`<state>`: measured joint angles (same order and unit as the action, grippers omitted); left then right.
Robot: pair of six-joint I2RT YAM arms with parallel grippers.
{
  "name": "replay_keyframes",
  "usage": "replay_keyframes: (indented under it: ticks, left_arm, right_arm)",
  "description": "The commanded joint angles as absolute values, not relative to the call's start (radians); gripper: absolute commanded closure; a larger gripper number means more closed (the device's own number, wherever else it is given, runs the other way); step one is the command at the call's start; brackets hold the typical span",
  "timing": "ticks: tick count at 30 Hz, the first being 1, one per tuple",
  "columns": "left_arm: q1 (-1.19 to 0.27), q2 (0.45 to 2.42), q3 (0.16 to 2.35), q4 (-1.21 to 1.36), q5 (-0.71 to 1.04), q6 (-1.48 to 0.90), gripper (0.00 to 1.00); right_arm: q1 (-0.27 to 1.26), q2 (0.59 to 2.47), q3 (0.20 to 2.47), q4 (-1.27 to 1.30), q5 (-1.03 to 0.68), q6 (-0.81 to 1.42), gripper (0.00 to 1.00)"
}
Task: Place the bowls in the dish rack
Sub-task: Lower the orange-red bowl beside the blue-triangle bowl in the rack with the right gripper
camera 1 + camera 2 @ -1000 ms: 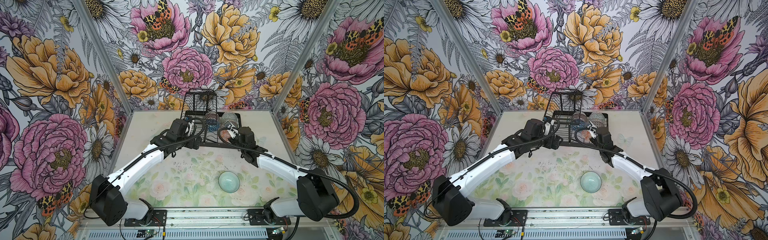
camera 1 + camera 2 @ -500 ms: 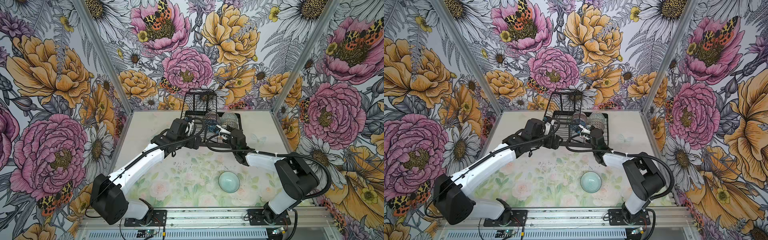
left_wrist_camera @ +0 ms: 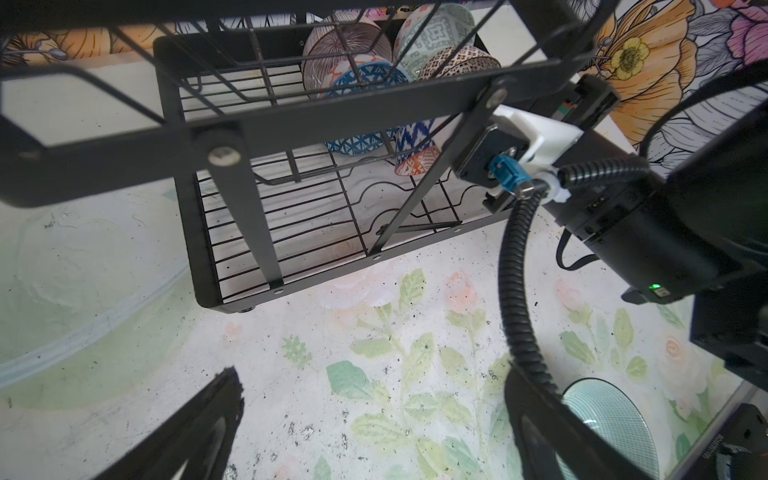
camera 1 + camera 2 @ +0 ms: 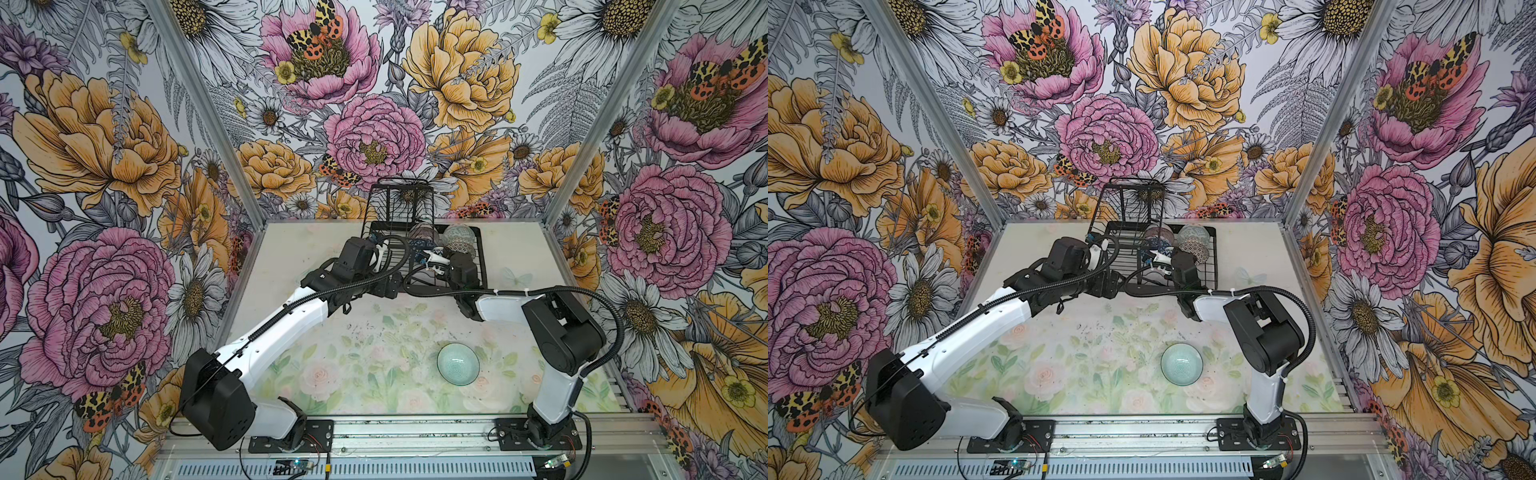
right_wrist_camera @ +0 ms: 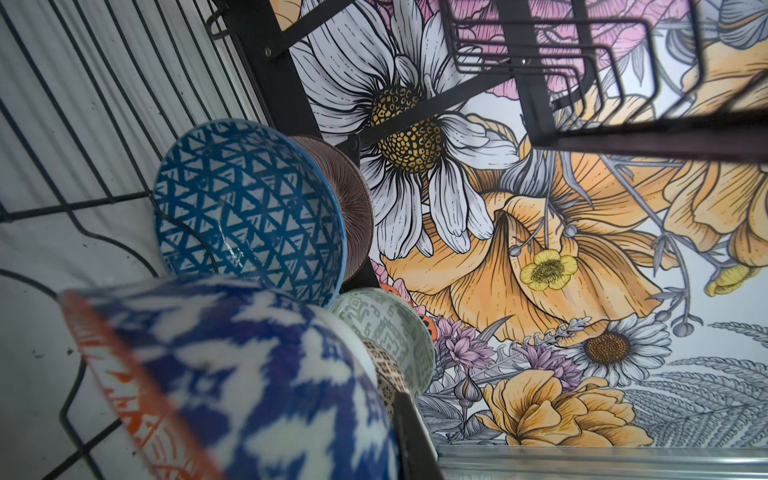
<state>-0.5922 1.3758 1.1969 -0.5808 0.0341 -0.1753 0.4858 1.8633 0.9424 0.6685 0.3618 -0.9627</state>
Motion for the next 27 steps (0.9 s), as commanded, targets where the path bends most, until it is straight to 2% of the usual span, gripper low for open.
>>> replay_keyframes:
  ticks: [1, 27]
  left_arm:
    - [-0.583, 1.344, 1.189, -0.588, 0.043, -0.169, 0.01]
    - [-0.583, 1.364, 1.204, -0.592, 0.056, -0.161, 0.01]
  right_arm:
    - [0.482, 1.894, 0.997, 0.756, 0.342, -0.954, 1.00]
    - [0.469, 2.046, 1.142, 0.758, 0.251, -0.834, 1.00]
